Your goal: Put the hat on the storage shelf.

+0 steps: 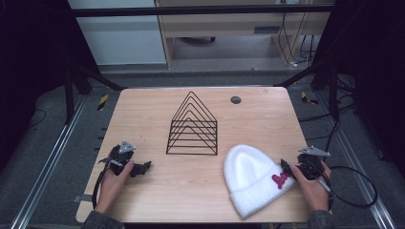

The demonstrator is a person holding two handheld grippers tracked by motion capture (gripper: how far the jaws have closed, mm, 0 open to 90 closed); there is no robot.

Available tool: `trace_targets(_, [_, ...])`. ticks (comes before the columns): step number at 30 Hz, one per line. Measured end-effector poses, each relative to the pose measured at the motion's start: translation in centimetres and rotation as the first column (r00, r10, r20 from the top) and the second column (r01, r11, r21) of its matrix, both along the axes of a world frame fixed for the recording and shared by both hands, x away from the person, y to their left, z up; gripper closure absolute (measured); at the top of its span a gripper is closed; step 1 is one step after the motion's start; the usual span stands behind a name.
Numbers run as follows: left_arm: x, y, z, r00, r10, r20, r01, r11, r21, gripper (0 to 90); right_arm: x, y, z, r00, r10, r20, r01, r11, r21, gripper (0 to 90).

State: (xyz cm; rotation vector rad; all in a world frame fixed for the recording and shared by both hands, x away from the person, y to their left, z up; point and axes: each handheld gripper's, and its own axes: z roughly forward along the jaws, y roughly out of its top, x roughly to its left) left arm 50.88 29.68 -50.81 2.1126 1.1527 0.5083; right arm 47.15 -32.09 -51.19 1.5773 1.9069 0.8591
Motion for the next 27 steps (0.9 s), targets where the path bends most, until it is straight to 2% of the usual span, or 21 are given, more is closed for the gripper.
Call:
trace_targets(3, [0.0,0.0,0.0,1.0000,-0.002,-0.002,0.002,1.0000,0.003,0.0,0.0,-0.1,0.1,1.0000,0.007,0.004,-0.008,0.9999,0.016,19.6])
trace_targets(5, [0.0,0.0,0.0,1.0000,-0.002,-0.002,0.002,1.0000,0.004,0.0,0.0,-0.2,0.6,0.9998,0.009,0.015,-0.009,0.9995,0.030,19.5])
trace_targets(9, [-0.1,0.0,0.0,1.0000,-0.002,-0.001,0.002,1.0000,0.004,0.0,0.0,0.6,3.2,0.9981,0.048,0.038,-0.048,0.9988,-0.005,23.9])
trace_targets(11, [-0.1,0.0,0.0,1.0000,-0.002,-0.001,0.002,1.0000,0.004,0.0,0.1,1.8,4.9,0.9948,0.088,0.050,-0.087,0.9959,-0.026,29.8])
trace_targets(13, [-0.1,0.0,0.0,1.0000,-0.002,-0.001,0.002,1.0000,0.004,0.0,0.4,2.9,6.1,0.9905,0.122,0.063,-0.120,0.9918,-0.046,30.5])
trace_targets(15, [-0.2,0.0,0.0,1.0000,-0.003,-0.001,0.003,1.0000,0.003,0.0,0.8,4.4,7.0,0.9838,0.168,0.063,-0.164,0.9847,-0.058,31.5])
trace_targets(19, [-0.2,0.0,0.0,1.0000,-0.004,-0.002,0.004,1.0000,0.004,0.0,2.2,7.3,7.9,0.9672,0.253,0.024,-0.250,0.9635,-0.097,33.7])
trace_targets(22, [-0.2,0.0,0.0,1.0000,-0.004,-0.002,0.004,1.0000,0.004,0.0,3.3,9.0,8.2,0.9519,0.306,-0.014,-0.306,0.9471,-0.097,31.9])
trace_targets(23, [-0.2,0.0,0.0,1.0000,-0.004,-0.002,0.004,1.0000,0.004,0.0,3.3,9.0,8.2,0.9519,0.306,-0.014,-0.306,0.9471,-0.097,31.9])
trace_targets(24, [-0.2,0.0,0.0,1.0000,-0.004,-0.001,0.004,1.0000,0.004,0.0,3.9,9.9,8.2,0.9424,0.333,-0.036,-0.335,0.9359,-0.110,30.6])
trace_targets(27, [-0.2,0.0,0.0,1.0000,-0.004,-0.001,0.004,1.0000,0.003,0.0,4.3,11.0,8.2,0.9299,0.362,-0.064,-0.367,0.9230,-0.115,29.6])
